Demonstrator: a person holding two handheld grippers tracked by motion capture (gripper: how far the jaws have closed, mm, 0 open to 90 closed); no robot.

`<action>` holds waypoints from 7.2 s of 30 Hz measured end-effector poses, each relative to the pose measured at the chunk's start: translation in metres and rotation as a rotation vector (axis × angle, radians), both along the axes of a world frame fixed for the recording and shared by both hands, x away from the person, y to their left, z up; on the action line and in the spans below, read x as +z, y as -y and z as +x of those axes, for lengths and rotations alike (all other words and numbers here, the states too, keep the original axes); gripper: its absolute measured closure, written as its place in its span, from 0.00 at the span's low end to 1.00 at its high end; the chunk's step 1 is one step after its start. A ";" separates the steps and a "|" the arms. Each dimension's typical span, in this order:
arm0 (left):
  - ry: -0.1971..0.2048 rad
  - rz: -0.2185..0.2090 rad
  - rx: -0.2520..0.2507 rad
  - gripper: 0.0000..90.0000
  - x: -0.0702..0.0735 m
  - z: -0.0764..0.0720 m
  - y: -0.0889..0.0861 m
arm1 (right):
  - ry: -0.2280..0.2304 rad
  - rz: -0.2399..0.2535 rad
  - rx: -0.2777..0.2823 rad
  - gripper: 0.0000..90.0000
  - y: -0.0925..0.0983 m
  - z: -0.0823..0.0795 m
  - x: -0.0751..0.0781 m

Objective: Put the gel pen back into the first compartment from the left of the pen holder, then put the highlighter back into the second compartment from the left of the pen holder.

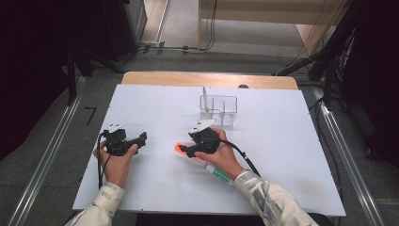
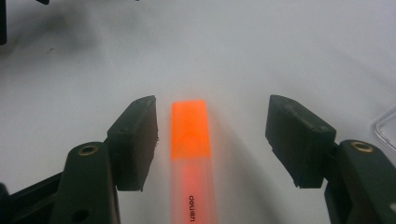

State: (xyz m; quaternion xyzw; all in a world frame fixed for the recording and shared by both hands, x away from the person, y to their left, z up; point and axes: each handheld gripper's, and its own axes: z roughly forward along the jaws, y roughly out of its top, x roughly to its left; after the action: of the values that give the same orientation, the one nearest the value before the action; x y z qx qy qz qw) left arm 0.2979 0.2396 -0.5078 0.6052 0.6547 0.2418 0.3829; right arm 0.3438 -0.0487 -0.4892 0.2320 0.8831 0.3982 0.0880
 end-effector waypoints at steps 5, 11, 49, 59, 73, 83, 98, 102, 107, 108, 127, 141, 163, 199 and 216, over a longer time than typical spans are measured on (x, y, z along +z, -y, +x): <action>0.002 0.002 -0.002 0.18 0.000 0.000 0.000 | 0.004 -0.002 0.001 0.36 0.000 0.000 0.000; 0.005 0.001 -0.004 0.18 0.001 0.000 0.001 | 0.005 0.001 0.002 0.36 0.001 0.000 0.001; 0.004 -0.001 0.000 0.18 0.001 -0.001 -0.001 | 0.019 -0.045 0.037 0.46 -0.005 -0.001 -0.007; 0.003 0.001 -0.002 0.19 0.001 -0.001 0.000 | 0.012 -0.078 0.072 0.52 -0.007 -0.002 -0.010; 0.004 0.000 -0.003 0.19 0.000 0.000 0.000 | 0.015 -0.115 0.102 0.57 -0.010 0.000 -0.017; 0.002 -0.001 -0.002 0.19 0.000 0.000 0.000 | 0.023 -0.129 0.115 0.62 -0.011 0.002 -0.020; 0.002 0.000 -0.004 0.19 0.000 0.000 0.000 | 0.026 -0.123 0.121 0.71 -0.008 0.005 -0.021; 0.002 0.001 -0.005 0.19 0.001 0.000 0.000 | 0.026 -0.123 0.123 0.72 -0.008 0.006 -0.021; 0.004 -0.001 -0.001 0.19 0.000 0.000 0.000 | 0.015 -0.120 0.117 0.72 -0.008 0.006 -0.020; 0.004 -0.002 -0.002 0.19 0.000 0.000 0.000 | 0.016 -0.119 0.114 0.72 -0.008 0.006 -0.020; 0.003 -0.001 -0.002 0.19 0.001 0.000 -0.001 | 0.019 -0.027 0.039 0.72 0.009 0.012 0.000; -0.001 0.002 -0.003 0.19 0.000 0.000 -0.001 | 0.038 0.055 -0.051 0.72 0.031 0.017 0.025; -0.002 -0.002 -0.003 0.19 0.000 0.000 0.000 | 0.125 0.152 -0.196 0.72 0.061 0.040 0.071; 0.003 -0.005 -0.001 0.19 -0.001 0.001 -0.001 | 0.173 0.175 -0.427 0.72 0.063 0.098 0.086; 0.004 -0.007 -0.003 0.19 -0.001 0.001 -0.002 | 0.172 0.180 -0.449 0.72 0.054 0.114 0.087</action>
State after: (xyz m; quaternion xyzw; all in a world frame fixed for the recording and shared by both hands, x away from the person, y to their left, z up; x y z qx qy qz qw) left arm 0.2989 0.2411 -0.5084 0.6044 0.6539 0.2400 0.3867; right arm 0.4579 -0.1026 -0.4019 0.3943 0.7598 0.4639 0.2282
